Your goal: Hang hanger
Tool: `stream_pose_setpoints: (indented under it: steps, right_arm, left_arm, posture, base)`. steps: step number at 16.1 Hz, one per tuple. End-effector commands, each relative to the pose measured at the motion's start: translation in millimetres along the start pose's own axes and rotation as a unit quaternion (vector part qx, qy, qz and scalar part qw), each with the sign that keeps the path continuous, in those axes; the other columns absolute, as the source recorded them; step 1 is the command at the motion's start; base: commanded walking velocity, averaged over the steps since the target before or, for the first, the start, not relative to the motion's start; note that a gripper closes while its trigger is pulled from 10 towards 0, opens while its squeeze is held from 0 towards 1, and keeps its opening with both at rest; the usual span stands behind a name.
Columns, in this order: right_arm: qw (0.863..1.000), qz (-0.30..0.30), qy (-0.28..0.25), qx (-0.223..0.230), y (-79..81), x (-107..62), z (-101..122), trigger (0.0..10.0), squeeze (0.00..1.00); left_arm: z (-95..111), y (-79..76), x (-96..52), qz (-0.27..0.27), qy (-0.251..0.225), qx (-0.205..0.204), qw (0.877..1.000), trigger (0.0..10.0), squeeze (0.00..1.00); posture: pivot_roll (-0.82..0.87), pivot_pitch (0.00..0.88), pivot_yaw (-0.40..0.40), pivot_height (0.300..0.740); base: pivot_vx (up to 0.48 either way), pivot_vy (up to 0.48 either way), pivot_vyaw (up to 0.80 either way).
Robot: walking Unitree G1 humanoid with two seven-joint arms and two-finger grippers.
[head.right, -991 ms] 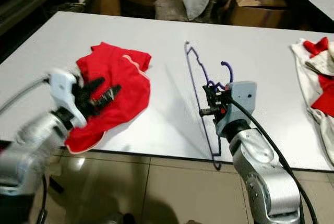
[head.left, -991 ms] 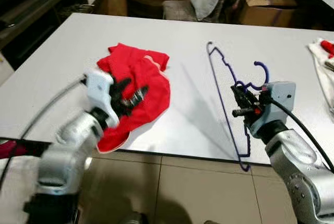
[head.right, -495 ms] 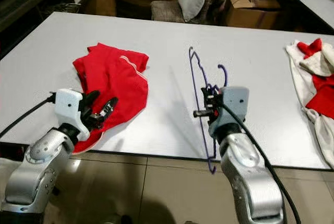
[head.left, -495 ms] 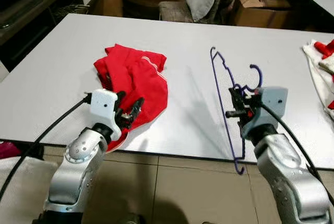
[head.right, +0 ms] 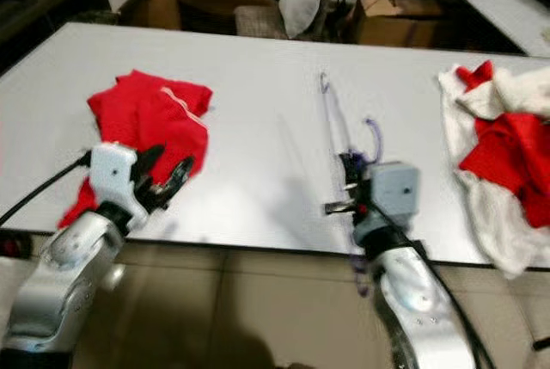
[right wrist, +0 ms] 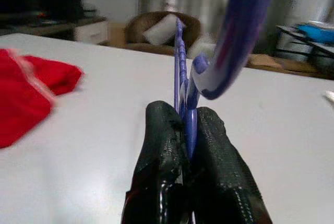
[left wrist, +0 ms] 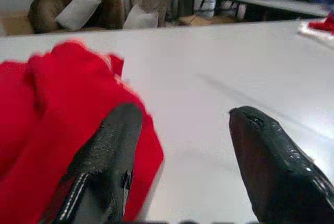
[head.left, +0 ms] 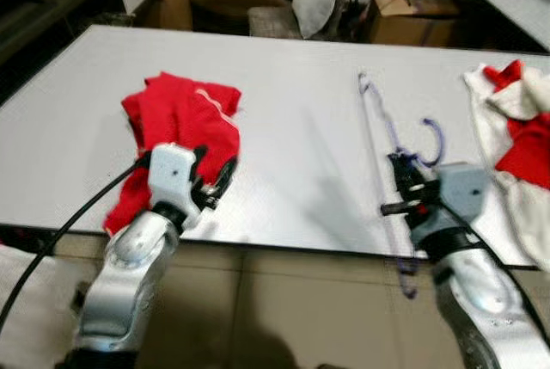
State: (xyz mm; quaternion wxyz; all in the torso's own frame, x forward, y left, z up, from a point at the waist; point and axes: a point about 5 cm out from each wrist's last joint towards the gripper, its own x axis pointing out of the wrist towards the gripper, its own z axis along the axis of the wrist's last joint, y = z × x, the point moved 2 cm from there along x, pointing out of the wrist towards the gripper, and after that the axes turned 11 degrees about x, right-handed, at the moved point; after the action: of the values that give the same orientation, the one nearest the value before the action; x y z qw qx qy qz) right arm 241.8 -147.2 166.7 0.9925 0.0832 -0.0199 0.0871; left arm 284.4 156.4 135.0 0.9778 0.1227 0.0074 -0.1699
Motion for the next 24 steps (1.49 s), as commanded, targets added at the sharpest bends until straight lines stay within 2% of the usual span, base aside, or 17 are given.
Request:
stream_pose_setpoints:
  steps: [1, 2, 4, 6, 8, 11, 14, 17, 21, 23, 24]
  right_arm:
    - [1.000, -0.004, -0.013, -0.005, -0.3, 5.0, 7.5, 10.0, 0.00]
    - [1.000, -0.007, -0.013, -0.005, 0.7, 8.9, 7.0, 10.0, 0.00]
    - [0.999, -0.013, -0.015, -0.032, 0.6, 17.1, 7.5, 10.0, 0.00]
    - [0.999, -0.032, -0.015, -0.028, -1.7, 28.0, 6.9, 10.0, 0.00]
    - [0.999, -0.018, -0.017, -0.029, 5.6, 35.3, 9.8, 10.0, 0.00]
    - [1.000, -0.001, -0.013, -0.015, 10.1, 32.4, 8.3, 10.0, 0.00]
    - [1.000, 0.004, -0.014, -0.011, 9.9, 38.0, 7.2, 10.0, 0.00]
    - [1.000, 0.021, -0.022, -0.007, 14.7, 41.3, 10.9, 10.0, 0.00]
    - [0.998, 0.045, -0.033, -0.009, 24.5, 39.9, 13.6, 10.0, 0.00]
    - [0.999, 0.038, -0.036, -0.013, 22.0, 39.3, 13.8, 10.0, 0.00]
    - [1.000, 0.014, -0.023, -0.009, 14.0, 38.8, 8.9, 10.0, 0.00]
  left_arm:
    - [6.4, 1.3, -1.6, 0.002, -0.008, 0.001, 1.000, 10.0, 0.00]
    - [6.9, 1.5, -0.9, 0.001, -0.009, 0.003, 1.000, 10.0, 0.00]
    - [7.6, -0.5, 2.4, -0.002, -0.011, 0.004, 1.000, 10.0, 0.00]
    - [12.8, -3.5, 6.4, -0.006, -0.020, 0.000, 1.000, 10.0, 0.00]
    - [13.9, -2.3, 10.5, -0.004, -0.022, -0.004, 1.000, 10.0, 0.00]
    - [16.8, -4.1, 14.6, 0.000, -0.029, -0.009, 1.000, 10.0, 0.00]
    - [13.0, -7.9, 9.8, 0.005, -0.020, 0.003, 1.000, 10.0, 0.00]
    - [13.1, -6.6, 7.6, 0.008, -0.020, 0.002, 1.000, 10.0, 0.00]
    - [13.0, -6.6, 13.6, 0.004, -0.017, 0.013, 1.000, 10.0, 0.00]
    - [11.5, -6.6, 16.9, 0.008, -0.009, -0.010, 1.000, 10.0, 0.00]
    - [13.0, -6.2, 18.0, 0.010, -0.015, -0.012, 1.000, 10.0, 0.00]
  posture:
    - [-0.05, 0.029, 0.003, 0.740]
    - [-0.05, 0.031, 0.006, 0.740]
    - [-0.05, 0.028, 0.010, 0.740]
    - [-0.06, 0.031, 0.009, 0.740]
    - [-0.08, 0.031, 0.016, 0.740]
    - [-0.08, 0.022, 0.001, 0.740]
    - [-0.05, 0.028, -0.028, 0.740]
    - [-0.04, 0.034, -0.027, 0.740]
    - [-0.06, 0.025, -0.008, 0.740]
    - [-0.07, 0.022, -0.001, 0.740]
    - [-0.07, 0.019, -0.002, 0.740]
  base:
    - [0.000, -0.401, 0.00]
    - [0.000, -0.405, 0.00]
    - [0.000, -0.403, 0.00]
    - [0.000, -0.405, 0.00]
    - [0.000, -0.405, 0.00]
    - [0.000, -0.405, 0.00]
    - [0.000, -0.404, 0.00]
    - [0.000, -0.405, 0.00]
    - [0.000, -0.395, 0.00]
    - [0.000, 0.000, 0.00]
    - [0.000, 0.000, 0.00]
